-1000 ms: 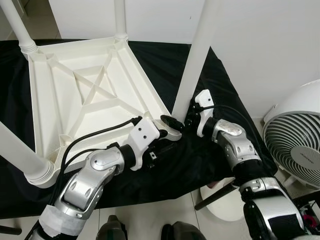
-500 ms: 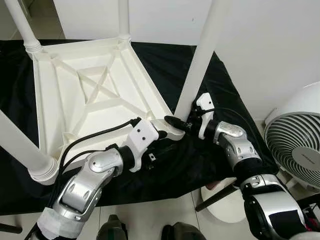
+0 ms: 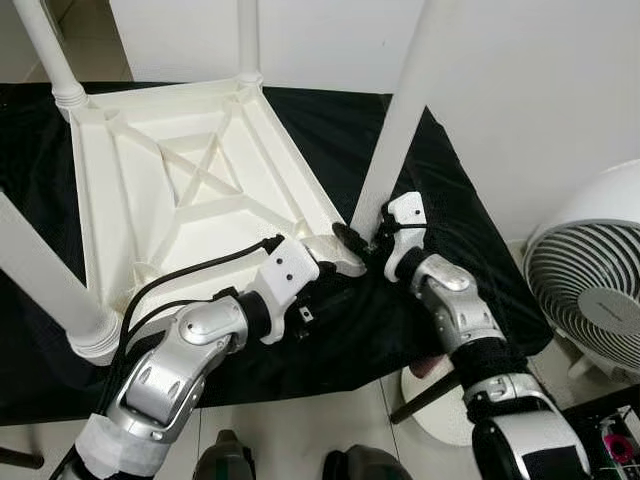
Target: Building children table
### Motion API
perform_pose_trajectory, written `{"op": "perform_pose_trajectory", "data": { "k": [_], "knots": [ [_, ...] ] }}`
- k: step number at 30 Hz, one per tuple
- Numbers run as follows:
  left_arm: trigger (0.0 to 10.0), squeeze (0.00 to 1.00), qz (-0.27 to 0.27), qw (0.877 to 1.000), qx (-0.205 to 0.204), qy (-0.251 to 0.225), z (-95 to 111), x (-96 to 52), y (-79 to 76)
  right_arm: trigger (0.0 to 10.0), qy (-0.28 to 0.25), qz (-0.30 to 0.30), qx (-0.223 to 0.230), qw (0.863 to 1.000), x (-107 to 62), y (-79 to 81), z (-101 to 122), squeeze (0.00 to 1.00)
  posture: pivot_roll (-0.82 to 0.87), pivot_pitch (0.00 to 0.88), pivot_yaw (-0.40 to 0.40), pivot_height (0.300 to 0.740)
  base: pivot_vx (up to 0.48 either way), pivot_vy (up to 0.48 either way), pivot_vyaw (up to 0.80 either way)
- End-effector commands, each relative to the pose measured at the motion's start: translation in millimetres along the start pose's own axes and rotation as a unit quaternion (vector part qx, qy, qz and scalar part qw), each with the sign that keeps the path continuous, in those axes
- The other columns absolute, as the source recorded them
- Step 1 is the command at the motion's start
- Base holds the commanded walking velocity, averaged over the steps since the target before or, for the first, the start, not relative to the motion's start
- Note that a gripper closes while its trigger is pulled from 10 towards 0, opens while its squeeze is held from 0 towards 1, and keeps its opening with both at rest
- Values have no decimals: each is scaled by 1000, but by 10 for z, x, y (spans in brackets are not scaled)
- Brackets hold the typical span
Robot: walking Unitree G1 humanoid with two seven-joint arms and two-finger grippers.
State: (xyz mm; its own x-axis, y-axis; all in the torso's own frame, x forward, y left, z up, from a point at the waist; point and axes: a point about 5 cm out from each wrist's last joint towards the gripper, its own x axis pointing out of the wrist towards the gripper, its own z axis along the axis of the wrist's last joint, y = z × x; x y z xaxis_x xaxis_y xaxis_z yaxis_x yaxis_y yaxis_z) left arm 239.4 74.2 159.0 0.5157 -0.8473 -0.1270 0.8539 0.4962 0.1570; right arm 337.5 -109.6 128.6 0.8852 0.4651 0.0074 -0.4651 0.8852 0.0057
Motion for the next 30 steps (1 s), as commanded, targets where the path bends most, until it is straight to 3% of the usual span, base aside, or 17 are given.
{"op": "perform_pose_trajectory", "data": {
  "k": [1, 2, 4, 5, 7, 9, 16, 17, 25, 26, 27, 28, 30],
  "knots": [
    [10000, 0, -7, 1000, -7, 3, -13, 8, -36, 10000, 8, -98, 4, 995, -43, -77, -5, 0, 22, 26, -61, 740, 0, 0, 0],
    [10000, 0, -8, 1000, -7, 3, -14, 13, -39, 10000, 0, -132, 7, 991, -44, 7, -6, 0, 20, 25, -61, 740, 0, 0, 0],
    [10000, 0, -8, 1000, -7, 3, -14, 13, -39, 10000, 0, -132, 7, 991, -44, 7, -6, 0, 20, 25, -61, 740, 0, 0, 0],
    [10000, 0, -10, 1000, -7, 3, -15, 19, -45, 10000, -1, -142, 12, 990, -36, 118, -21, 0, 22, 24, -61, 740, 0, 0, 0],
    [10000, 0, -10, 1000, -7, 3, -15, 19, -45, 10000, -1, -142, 12, 990, -36, 118, -21, 0, 22, 24, -61, 740, 0, 0, 0],
    [10000, 0, -11, 1000, -8, 2, -10, 23, -54, 10000, -5, -116, 20, 993, -30, 281, -22, 0, 18, 26, -61, 740, 0, 0, 0],
    [10000, 0, -15, 1000, -9, 3, -19, 25, -66, 10000, -13, -90, 21, 996, -49, 258, 19, 0, 19, 20, -66, 740, 0, 0, 0],
    [10000, 0, -15, 1000, -8, 3, -19, 27, -67, 10000, -13, -92, 20, 995, -57, 237, 27, 1000, 20, 20, -68, 740, 0, 0, 0],
    [10000, 0, -9, 1000, -9, 1, -19, 23, -66, 10000, -18, -68, 26, 997, -122, 143, 91, 1000, 23, 12, -76, 740, 0, 0, 0],
    [10000, 0, -9, 1000, -9, 1, -20, 22, -67, 10000, -20, -31, 36, 999, -147, 108, 118, 1000, 22, 10, -76, 740, 0, 0, 0],
    [10000, 0, -9, 1000, -9, 1, -20, 22, -67, 10000, -20, -31, 36, 999, -147, 108, 118, 1000, 22, 10, -76, 740, 0, 0, 0],
    [10000, 0, -9, 1000, -9, 1, -21, 25, -63, 10000, -22, 9, 23, 999, -167, 68, 151, 0, 14, 8, -71, 740, 0, 0, 0],
    [10000, 0, -9, 1000, -9, 1, -21, 25, -63, 10000, -22, 9, 23, 999, -167, 68, 151, 0, 14, 8, -71, 740, 0, 0, 0]
  ]
}}
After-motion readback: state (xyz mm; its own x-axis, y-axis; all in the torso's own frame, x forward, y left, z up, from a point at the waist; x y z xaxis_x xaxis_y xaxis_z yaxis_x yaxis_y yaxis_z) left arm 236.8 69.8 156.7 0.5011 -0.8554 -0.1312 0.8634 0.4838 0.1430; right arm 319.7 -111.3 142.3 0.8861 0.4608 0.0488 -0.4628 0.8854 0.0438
